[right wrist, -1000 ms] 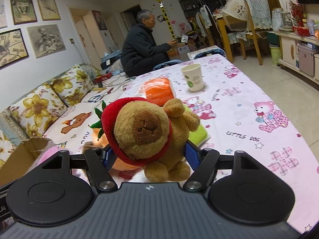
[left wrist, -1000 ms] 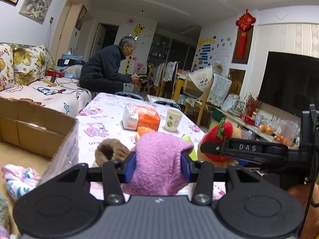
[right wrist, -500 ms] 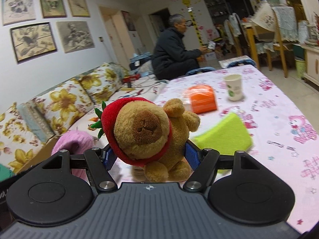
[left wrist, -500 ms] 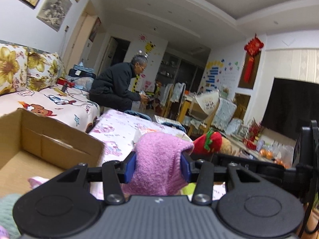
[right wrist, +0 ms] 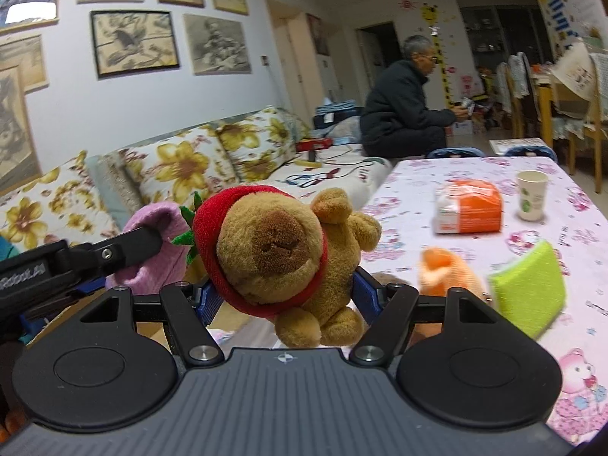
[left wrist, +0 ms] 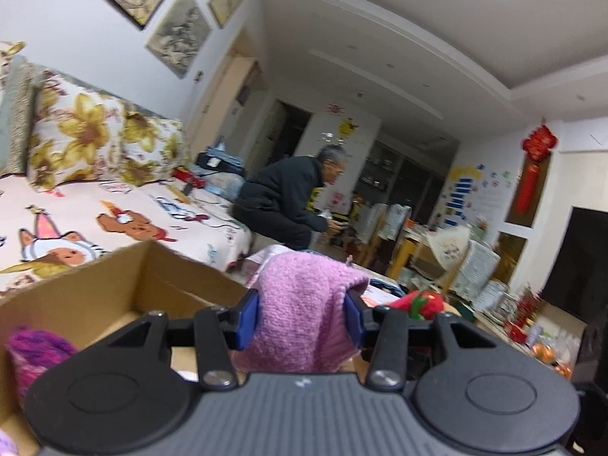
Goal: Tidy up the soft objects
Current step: 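Carry the pink knit item and teddy bear over the cardboard box, then open both grippers to drop the items into the box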
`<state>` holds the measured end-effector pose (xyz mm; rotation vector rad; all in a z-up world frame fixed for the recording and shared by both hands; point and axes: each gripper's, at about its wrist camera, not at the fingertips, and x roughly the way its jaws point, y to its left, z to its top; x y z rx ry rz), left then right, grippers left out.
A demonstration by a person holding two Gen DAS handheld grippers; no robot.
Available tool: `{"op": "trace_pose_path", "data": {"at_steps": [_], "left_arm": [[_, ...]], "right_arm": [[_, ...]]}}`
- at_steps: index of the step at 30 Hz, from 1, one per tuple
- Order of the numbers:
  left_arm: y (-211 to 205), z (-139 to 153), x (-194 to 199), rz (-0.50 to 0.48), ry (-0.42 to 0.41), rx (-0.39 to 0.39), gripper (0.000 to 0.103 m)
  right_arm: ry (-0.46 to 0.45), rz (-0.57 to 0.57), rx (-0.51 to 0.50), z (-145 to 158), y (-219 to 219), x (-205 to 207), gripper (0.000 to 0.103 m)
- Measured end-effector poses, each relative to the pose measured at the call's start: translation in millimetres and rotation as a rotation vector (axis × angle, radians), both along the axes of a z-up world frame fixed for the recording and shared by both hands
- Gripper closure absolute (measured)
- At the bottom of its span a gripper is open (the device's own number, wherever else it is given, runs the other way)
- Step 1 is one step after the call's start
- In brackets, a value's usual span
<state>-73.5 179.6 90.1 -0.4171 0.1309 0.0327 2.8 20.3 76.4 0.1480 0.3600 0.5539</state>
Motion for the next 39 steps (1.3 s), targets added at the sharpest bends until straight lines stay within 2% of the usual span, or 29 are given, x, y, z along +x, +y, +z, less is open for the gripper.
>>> {"op": "trace_pose_path", "data": {"at_steps": [7,14,22,32,34,36,39], "left_arm": [[24.5,-7.2,-5.5,0.075,0.047,-0.063,0.057],[31.2,-9.7,-8.5,0.124,0.084,-0.074,0.056],[34.3,-9.3,-11.8,0.169,0.093,-0.087,0.055],[37.4,-9.1,-15.9,0.212,0.09,-0.107,0.055],[37.3,-8.9,-15.9,0.219,0.093,-0.111,0.053],[37.5,-8.4,-16.4,0.229,0.09,-0.113,0.052],[37.1,-8.0,-17.5,0.24,0.086,-0.117,0.041]], "right_arm": [[-0.014,0.061,-0.039,3.1,16.5,-4.1,0.016],[-0.025,0.09,-0.079,0.3,18.4,-11.4,0.016],[-0.047,0.104,-0.129,-0.2,24.1,-13.9,0.014],[-0.05,0.133,-0.131,0.5,26.0,-15.2,0.013],[-0.05,0.14,-0.148,-1.0,27.1,-16.8,0.011],[-0.045,0.145,-0.156,-1.9,24.8,-18.0,0.001],[-0.034,0.16,-0.152,0.5,20.8,-20.8,0.002]]}}
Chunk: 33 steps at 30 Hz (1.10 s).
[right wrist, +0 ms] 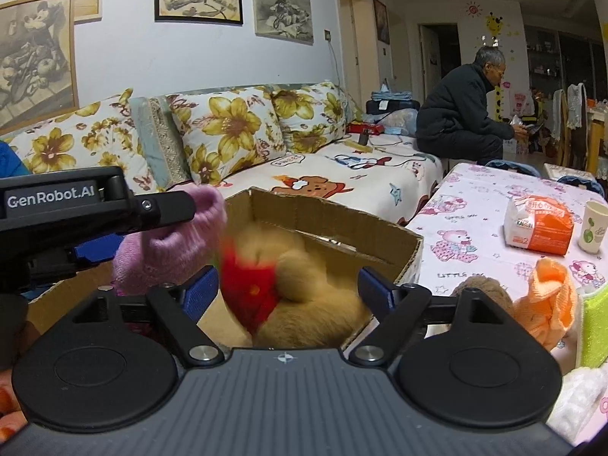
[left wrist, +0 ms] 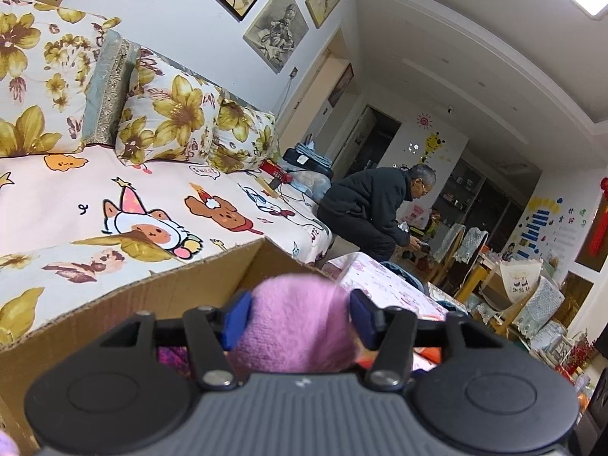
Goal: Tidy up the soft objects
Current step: 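Open both grippers to drop the items into the box, then move both grippers back over the table toward the white fluffy items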
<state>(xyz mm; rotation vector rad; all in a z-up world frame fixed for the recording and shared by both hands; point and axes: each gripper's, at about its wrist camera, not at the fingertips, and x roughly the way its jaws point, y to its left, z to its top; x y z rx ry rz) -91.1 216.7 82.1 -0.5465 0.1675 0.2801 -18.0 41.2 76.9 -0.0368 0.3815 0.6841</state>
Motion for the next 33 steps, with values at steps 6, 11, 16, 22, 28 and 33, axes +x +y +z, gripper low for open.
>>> {"op": "trace_pose_path", "data": {"at_steps": [6,11,16,22,28,33], "left_arm": [[-3.7,3.6,-3.5,0.015,-0.023,0.038,0.019],[-6.1,5.5,-3.9,0.021,-0.036,0.058,0.006],[-12.8,7.3,-4.7,0.011,-0.046,0.101,0.005],[-22.6,8.5,-2.4,-0.016,-0.054,0.141,0.004],[-30.8,8.4,-0.1,-0.037,-0.052,0.182,0.004],[-41.2,9.2,1.4,-0.062,-0.054,0.213,0.004]], "right_arm": [[-0.019,-0.04,0.014,7.5,-15.1,-5.5,0.002],[-0.007,-0.113,0.064,12.5,-36.7,-5.3,0.002],[0.013,-0.165,0.102,13.3,-57.9,-4.6,0.002],[0.054,-0.177,0.113,7.0,-72.4,-7.1,0.002],[0.063,-0.176,0.078,2.9,-72.9,-7.0,0.002],[0.075,-0.227,0.081,3.3,-83.6,-1.3,0.002]]}}
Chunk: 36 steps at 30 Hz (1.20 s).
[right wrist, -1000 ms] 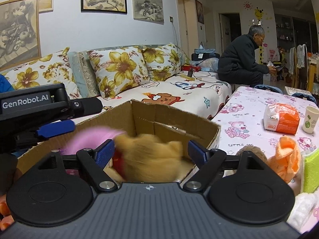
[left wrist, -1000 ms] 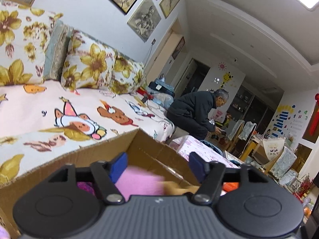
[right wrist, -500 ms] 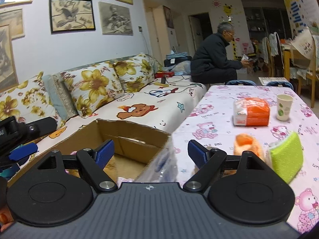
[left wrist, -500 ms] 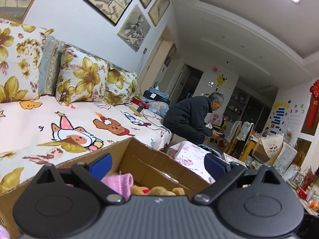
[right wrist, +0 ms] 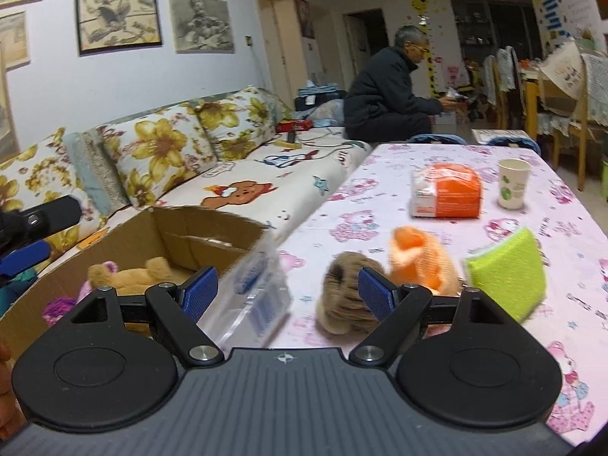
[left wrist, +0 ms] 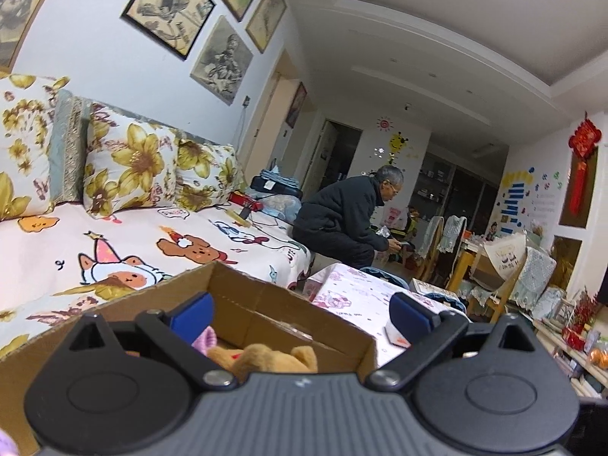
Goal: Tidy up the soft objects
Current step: 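Move both grippers back over the table toward the white fluffy items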
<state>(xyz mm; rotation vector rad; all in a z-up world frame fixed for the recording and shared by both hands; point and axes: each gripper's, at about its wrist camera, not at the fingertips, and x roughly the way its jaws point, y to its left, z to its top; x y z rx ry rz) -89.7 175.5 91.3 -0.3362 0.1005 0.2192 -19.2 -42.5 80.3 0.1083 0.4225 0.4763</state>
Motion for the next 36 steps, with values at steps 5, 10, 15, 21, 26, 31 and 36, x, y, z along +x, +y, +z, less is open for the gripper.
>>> {"op": "trace_pose_path", "data": {"at_steps": [5,10,15,21,26,31,36], "left_arm": [[-14.9,1.8,1.8,-0.033,-0.004,0.046,0.004],[-31.6,2.9,4.3,-0.061,-0.006,0.091,0.003],[-53.6,4.6,4.5,-0.1,-0.016,0.162,0.001],[-73.7,5.1,9.5,-0.149,-0.009,0.197,0.001],[-89.9,1.5,11.6,-0.181,0.002,0.216,0.001],[-108.5,-4.2,15.5,-0.227,0.026,0.244,0.001],[-128.1,-12.6,21.0,-0.274,0.055,0.276,0.001]], "right_arm": [[0.002,-0.058,0.009,-1.0,-11.6,2.6,0.002],[0.006,-0.097,0.007,-6.3,-22.2,3.9,0.002],[0.005,-0.128,0.013,-7.5,-29.9,2.6,0.002],[0.005,-0.165,0.022,-8.8,-36.6,3.8,0.002],[0.006,-0.199,0.034,-10.5,-40.7,3.6,0.002],[0.016,-0.239,0.05,-15.0,-45.7,4.7,0.002],[0.033,-0.271,0.065,-19.9,-50.0,5.7,0.002]]}}
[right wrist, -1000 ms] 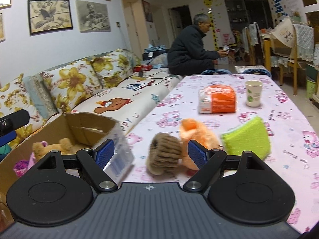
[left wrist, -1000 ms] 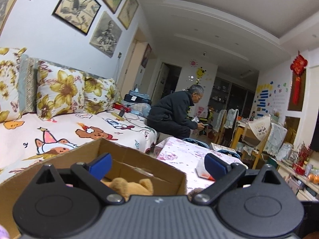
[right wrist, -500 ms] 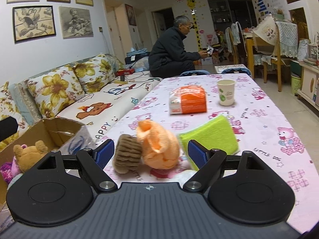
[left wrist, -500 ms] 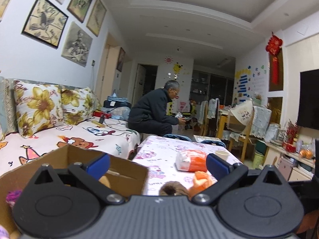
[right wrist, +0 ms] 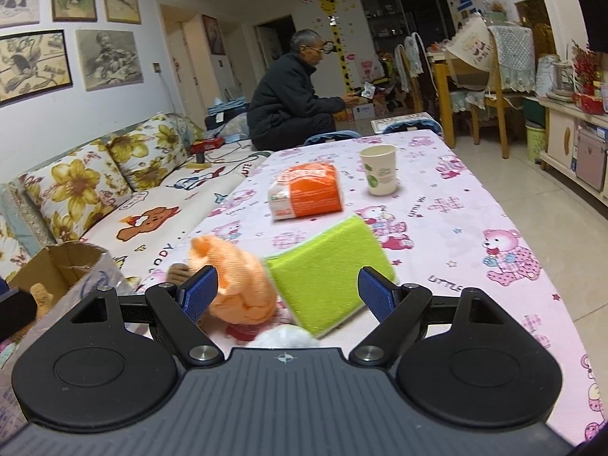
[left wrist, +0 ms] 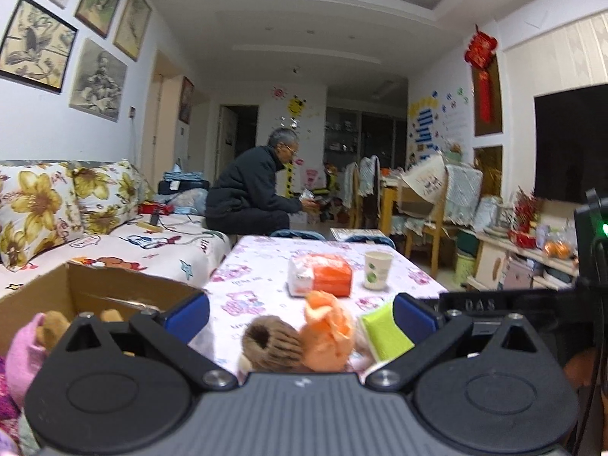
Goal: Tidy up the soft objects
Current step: 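Move both grippers back over the table toward the white fluffy items, then grasp the white fluffy slipper with the left gripper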
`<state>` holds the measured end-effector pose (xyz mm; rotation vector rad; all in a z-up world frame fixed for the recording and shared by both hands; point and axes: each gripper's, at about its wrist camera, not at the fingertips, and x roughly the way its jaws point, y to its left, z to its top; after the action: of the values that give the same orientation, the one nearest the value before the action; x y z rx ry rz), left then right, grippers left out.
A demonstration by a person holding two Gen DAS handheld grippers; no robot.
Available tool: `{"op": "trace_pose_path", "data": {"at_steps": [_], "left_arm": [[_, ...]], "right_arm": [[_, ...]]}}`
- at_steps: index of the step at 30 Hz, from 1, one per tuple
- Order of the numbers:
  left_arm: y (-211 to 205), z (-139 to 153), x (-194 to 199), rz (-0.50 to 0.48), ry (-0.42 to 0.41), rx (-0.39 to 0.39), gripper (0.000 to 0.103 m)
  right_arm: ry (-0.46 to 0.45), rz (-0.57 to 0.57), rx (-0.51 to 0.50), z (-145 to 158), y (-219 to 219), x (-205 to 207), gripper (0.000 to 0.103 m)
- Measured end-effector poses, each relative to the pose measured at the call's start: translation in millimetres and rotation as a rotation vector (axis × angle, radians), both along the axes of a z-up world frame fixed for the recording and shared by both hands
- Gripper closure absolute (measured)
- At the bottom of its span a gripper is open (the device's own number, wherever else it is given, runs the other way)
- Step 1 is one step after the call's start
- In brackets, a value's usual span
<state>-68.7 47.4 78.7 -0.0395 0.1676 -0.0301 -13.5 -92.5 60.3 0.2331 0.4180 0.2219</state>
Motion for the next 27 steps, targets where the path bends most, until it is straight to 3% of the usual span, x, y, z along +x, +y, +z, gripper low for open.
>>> {"op": "trace_pose_path", "data": {"at_steps": [13,27], "left_arm": [[-42.0,-34.4,24.0,-0.134,0.127,0.081,0.001],[-81.7,-69.2,67.9,-0.211,0.252,0.15,0.005]], "right_arm": [[0.069,-0.073,0.066,-15.1,-10.6,15.9,0.002],[0.117,-0.043,0.086,-28.4,-5.6,29.8,0.002]]}}
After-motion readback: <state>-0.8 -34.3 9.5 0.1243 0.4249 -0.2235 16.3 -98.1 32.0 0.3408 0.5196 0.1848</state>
